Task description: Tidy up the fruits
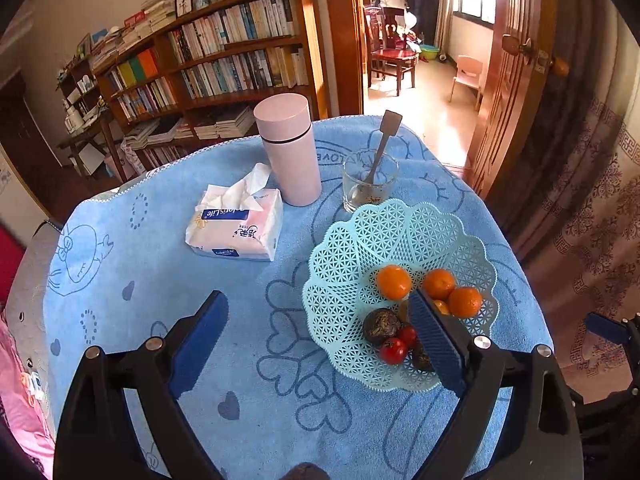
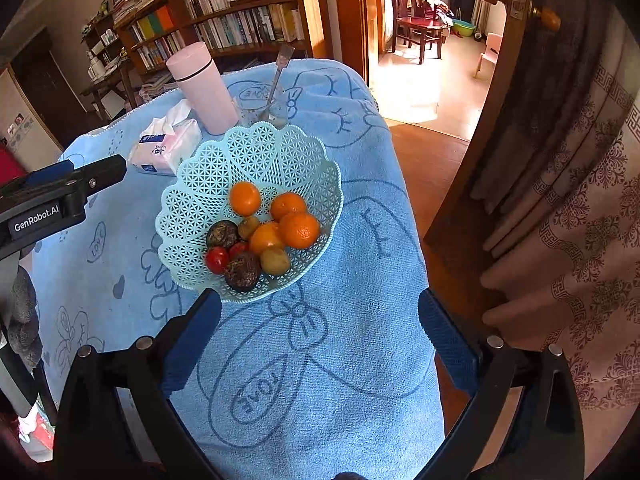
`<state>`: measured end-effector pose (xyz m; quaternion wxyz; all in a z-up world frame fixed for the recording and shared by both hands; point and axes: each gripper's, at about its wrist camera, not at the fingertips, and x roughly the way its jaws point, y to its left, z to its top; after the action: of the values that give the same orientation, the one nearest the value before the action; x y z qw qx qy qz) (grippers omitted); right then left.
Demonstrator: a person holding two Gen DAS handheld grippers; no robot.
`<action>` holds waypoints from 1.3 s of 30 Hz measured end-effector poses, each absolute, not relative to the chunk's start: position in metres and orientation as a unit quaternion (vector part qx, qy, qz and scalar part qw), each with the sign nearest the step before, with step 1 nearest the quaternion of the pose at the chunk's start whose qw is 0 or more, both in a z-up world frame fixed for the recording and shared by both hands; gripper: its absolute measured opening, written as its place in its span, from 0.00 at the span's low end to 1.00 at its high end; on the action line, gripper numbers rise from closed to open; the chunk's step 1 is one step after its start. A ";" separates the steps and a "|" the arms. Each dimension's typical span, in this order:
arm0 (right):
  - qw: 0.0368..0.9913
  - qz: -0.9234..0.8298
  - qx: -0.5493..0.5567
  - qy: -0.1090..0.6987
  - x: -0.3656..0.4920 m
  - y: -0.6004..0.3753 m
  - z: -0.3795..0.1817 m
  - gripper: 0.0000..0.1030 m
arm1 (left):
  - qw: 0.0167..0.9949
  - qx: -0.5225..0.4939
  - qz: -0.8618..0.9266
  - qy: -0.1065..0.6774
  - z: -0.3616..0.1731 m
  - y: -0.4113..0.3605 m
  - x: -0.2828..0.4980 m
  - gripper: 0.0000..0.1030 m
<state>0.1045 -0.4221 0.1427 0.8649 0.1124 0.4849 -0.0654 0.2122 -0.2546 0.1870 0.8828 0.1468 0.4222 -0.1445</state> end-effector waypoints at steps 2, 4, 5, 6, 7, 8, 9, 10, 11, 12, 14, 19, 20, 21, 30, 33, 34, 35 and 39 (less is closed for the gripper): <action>0.871 -0.062 0.103 0.476 0.110 -0.415 0.147 0.97 | 0.886 0.155 -0.137 0.415 0.191 -0.251 0.210 0.88; 0.875 -0.059 0.093 0.471 0.116 -0.410 0.149 0.97 | 0.888 0.157 -0.136 0.410 0.193 -0.248 0.208 0.88; 0.876 -0.059 0.089 0.470 0.119 -0.408 0.148 0.97 | 0.888 0.154 -0.138 0.412 0.193 -0.246 0.207 0.88; 0.876 -0.059 0.086 0.470 0.123 -0.408 0.147 0.97 | 0.887 0.150 -0.141 0.415 0.192 -0.244 0.207 0.88; 0.876 -0.061 0.085 0.471 0.127 -0.407 0.145 0.97 | 0.885 0.145 -0.142 0.418 0.191 -0.242 0.207 0.88; 0.875 -0.063 0.084 0.472 0.131 -0.407 0.143 0.97 | 0.884 0.143 -0.142 0.422 0.189 -0.241 0.207 0.88; 0.875 -0.065 0.084 0.473 0.134 -0.407 0.140 0.97 | 0.883 0.142 -0.142 0.425 0.186 -0.241 0.208 0.88; 0.873 -0.067 0.083 0.475 0.138 -0.407 0.137 0.97 | 0.881 0.141 -0.140 0.429 0.183 -0.240 0.208 0.88; 0.872 -0.068 0.082 0.478 0.141 -0.407 0.134 0.97 | 0.880 0.141 -0.138 0.433 0.179 -0.240 0.209 0.89; 0.871 -0.071 0.081 0.479 0.144 -0.407 0.132 0.97 | 0.878 0.140 -0.137 0.436 0.176 -0.240 0.209 0.89; 0.870 -0.074 0.078 0.482 0.148 -0.408 0.128 0.97 | 0.875 0.139 -0.136 0.444 0.170 -0.239 0.209 0.90; 0.868 -0.079 0.077 0.485 0.154 -0.409 0.123 0.97 | 0.869 0.141 -0.134 0.455 0.158 -0.239 0.209 0.90; 0.867 -0.078 0.076 0.485 0.155 -0.409 0.123 0.97 | 0.868 0.140 -0.134 0.457 0.157 -0.240 0.210 0.90; 0.867 -0.078 0.075 0.486 0.155 -0.408 0.123 0.97 | 0.868 0.140 -0.134 0.458 0.156 -0.240 0.211 0.90; 0.868 -0.076 0.076 0.486 0.157 -0.406 0.123 0.97 | 0.866 0.142 -0.135 0.460 0.153 -0.242 0.213 0.90; 0.868 -0.076 0.078 0.485 0.156 -0.405 0.124 0.97 | 0.866 0.142 -0.135 0.459 0.153 -0.242 0.213 0.90; 0.868 -0.076 0.078 0.484 0.155 -0.405 0.124 0.97 | 0.867 0.141 -0.136 0.458 0.152 -0.242 0.213 0.90; 0.868 -0.076 0.078 0.484 0.154 -0.405 0.125 0.97 | 0.867 0.141 -0.137 0.457 0.153 -0.242 0.212 0.90; 0.868 -0.073 0.079 0.485 0.151 -0.403 0.125 0.97 | 0.868 0.143 -0.135 0.455 0.152 -0.240 0.211 0.90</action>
<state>0.1506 -0.4027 0.1248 0.8676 0.0792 0.4854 -0.0733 0.2106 -0.2403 0.1525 0.8685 0.1426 0.4550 -0.1355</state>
